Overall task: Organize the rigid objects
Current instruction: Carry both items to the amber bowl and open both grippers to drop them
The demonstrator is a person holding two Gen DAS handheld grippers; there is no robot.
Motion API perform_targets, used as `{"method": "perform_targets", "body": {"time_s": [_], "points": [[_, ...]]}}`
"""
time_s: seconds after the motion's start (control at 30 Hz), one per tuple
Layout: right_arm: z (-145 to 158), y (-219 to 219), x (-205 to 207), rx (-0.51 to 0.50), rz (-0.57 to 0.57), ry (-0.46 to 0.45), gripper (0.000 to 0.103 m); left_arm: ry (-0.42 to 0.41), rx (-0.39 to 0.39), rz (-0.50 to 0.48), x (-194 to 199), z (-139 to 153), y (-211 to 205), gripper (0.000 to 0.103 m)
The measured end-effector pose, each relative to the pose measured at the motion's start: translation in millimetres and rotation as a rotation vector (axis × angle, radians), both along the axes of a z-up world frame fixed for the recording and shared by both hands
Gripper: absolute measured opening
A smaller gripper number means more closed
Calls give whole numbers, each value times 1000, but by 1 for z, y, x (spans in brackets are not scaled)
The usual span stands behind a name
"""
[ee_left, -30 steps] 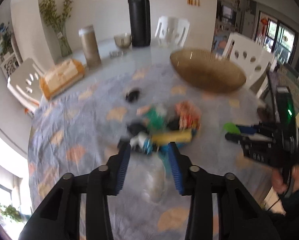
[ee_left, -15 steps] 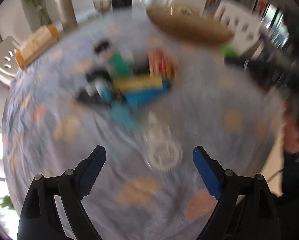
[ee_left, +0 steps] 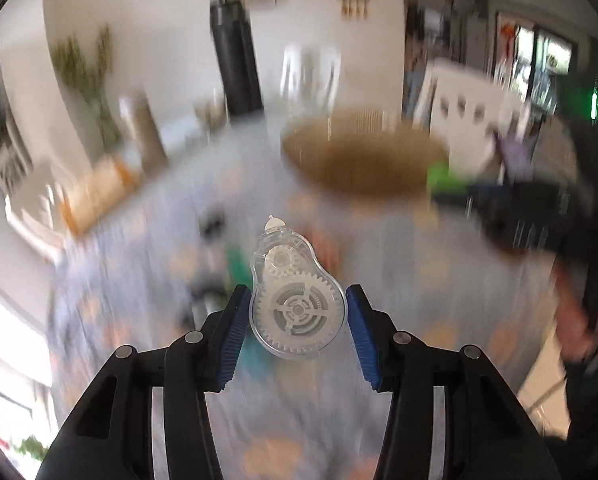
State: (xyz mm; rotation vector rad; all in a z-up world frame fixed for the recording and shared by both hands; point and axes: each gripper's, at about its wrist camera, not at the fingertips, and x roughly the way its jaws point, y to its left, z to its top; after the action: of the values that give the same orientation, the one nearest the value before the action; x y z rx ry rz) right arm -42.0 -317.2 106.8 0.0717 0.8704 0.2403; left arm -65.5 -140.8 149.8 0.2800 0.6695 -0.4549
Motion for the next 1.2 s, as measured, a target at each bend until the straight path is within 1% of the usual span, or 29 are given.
{"method": "perform_targets", "body": {"time_s": [0.07, 0.1, 0.13, 0.2, 0.23, 0.3, 0.33, 0.4, 0.47, 0.53, 0.6, 0.7, 0.73, 0.77, 0.83, 0.87, 0.9, 0.97, 1.1, 1.2], "points": [[13, -5, 8, -5, -37, -27, 32, -56, -47, -27, 23, 25, -15, 46], [19, -9, 14, -18, -70, -41, 32, -58, -64, -41, 33, 32, -23, 46], [24, -12, 19, -27, -92, -52, 32, -37, -76, -70, 48, 37, -33, 46], [29, -19, 34, -58, -159, -51, 32, -13, -98, -120, 71, 39, -53, 46], [29, -23, 41, -57, -173, -42, 32, -17, -88, -146, 84, 34, -68, 46], [19, -29, 59, -56, -195, 3, 32, 8, -73, -161, 101, 18, -88, 46], [9, -33, 70, -50, -214, 45, 32, 31, -70, -170, 110, 7, -98, 46], [-9, -37, 85, -55, -242, 99, 32, 51, -73, -182, 121, -10, -110, 46], [-19, -38, 91, -74, -257, 124, 32, 61, -80, -191, 129, -27, -115, 46], [-26, -40, 94, -94, -271, 139, 32, 98, -84, -191, 138, -40, -119, 46], [-31, -43, 95, -106, -276, 146, 32, 117, -92, -194, 141, -45, -121, 46], [-36, -48, 97, -112, -291, 162, 32, 119, -96, -190, 141, -46, -119, 46], [-37, -50, 96, -109, -289, 168, 32, 111, -89, -193, 139, -44, -119, 48], [-38, -50, 96, -104, -286, 177, 33, 101, -82, -197, 135, -42, -118, 52], [-39, -51, 95, -95, -293, 186, 35, 82, -85, -190, 130, -35, -112, 66], [-39, -52, 94, -88, -293, 185, 40, 79, -102, -186, 128, -31, -107, 68], [-37, -52, 91, -75, -290, 179, 49, 82, -125, -187, 126, -27, -101, 69], [-30, -48, 85, -76, -278, 155, 56, 90, -169, -177, 118, -17, -86, 69], [-10, -25, 67, -104, -226, 103, 58, 56, -203, -121, 90, 3, -44, 69], [3, -8, 50, -53, -157, 74, 61, 24, -223, -38, 63, 21, 4, 70]]}}
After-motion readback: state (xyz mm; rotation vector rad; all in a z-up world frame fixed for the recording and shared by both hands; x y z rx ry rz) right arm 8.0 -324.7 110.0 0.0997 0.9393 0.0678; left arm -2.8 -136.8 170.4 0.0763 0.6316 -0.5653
